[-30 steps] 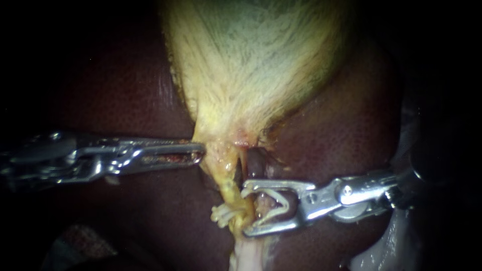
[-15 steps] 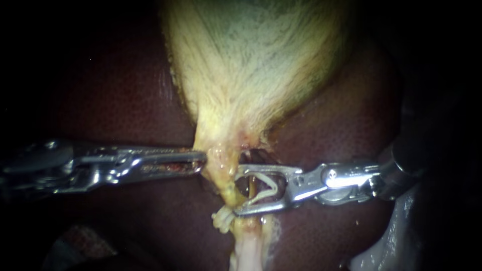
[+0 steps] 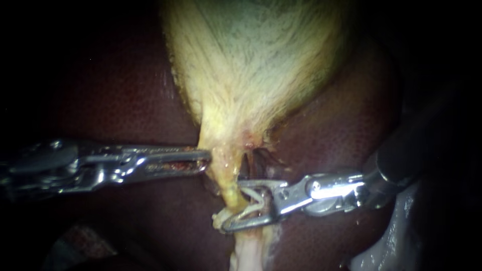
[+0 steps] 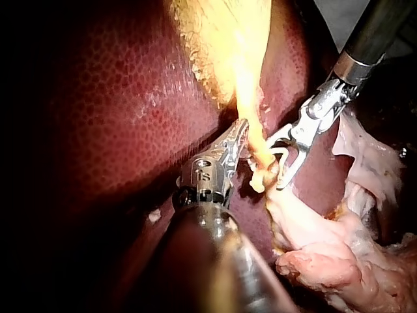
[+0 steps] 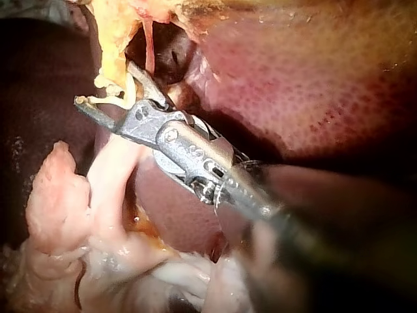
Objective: Clipping third clip left tube
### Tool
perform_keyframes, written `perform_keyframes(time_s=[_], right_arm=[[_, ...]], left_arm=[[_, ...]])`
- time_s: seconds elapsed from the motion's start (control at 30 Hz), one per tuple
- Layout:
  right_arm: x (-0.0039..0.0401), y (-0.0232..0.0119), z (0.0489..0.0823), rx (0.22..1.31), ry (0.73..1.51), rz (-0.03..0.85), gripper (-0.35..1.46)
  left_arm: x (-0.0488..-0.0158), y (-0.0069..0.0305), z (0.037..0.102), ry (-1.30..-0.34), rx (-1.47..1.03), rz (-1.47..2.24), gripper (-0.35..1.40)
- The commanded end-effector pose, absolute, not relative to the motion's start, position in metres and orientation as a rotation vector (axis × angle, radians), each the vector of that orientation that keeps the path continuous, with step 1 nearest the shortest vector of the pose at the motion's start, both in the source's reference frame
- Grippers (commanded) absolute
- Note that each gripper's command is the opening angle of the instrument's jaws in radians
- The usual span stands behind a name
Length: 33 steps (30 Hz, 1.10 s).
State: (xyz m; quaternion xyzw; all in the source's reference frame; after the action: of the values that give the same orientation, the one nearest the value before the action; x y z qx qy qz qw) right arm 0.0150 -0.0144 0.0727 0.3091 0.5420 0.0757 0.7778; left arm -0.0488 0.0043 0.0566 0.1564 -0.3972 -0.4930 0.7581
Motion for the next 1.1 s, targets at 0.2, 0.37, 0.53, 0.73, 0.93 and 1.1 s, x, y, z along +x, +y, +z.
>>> perform_keyframes(time_s=[0.2, 0.37, 0.53, 0.73, 0.93, 1.1], right_arm=[[0.0165, -0.0143, 0.0730, 0.695, 1.178, 0.125, 0.54], [0.0175, -0.0141, 0.0728, 0.700, 1.179, 0.121, 0.54], [0.0172, -0.0126, 0.0715, 0.709, 1.184, 0.139, 0.54], [0.0169, -0.0102, 0.0694, 0.677, 1.200, 0.137, 0.53], [0.0168, -0.0086, 0.0678, 0.662, 1.206, 0.147, 0.52], [0.0169, -0.0083, 0.0677, 0.654, 1.205, 0.155, 0.49]], left_arm=[[-0.0492, 0.0042, 0.0568, -0.865, 0.341, -1.075, -0.35], [-0.0494, 0.0040, 0.0570, -0.867, 0.345, -1.072, -0.35], [-0.0495, 0.0040, 0.0570, -0.867, 0.344, -1.072, -0.35], [-0.0495, 0.0039, 0.0571, -0.868, 0.346, -1.070, -0.35], [-0.0496, 0.0039, 0.0570, -0.868, 0.346, -1.070, -0.35], [-0.0496, 0.0039, 0.0571, -0.867, 0.346, -1.071, -0.35]])
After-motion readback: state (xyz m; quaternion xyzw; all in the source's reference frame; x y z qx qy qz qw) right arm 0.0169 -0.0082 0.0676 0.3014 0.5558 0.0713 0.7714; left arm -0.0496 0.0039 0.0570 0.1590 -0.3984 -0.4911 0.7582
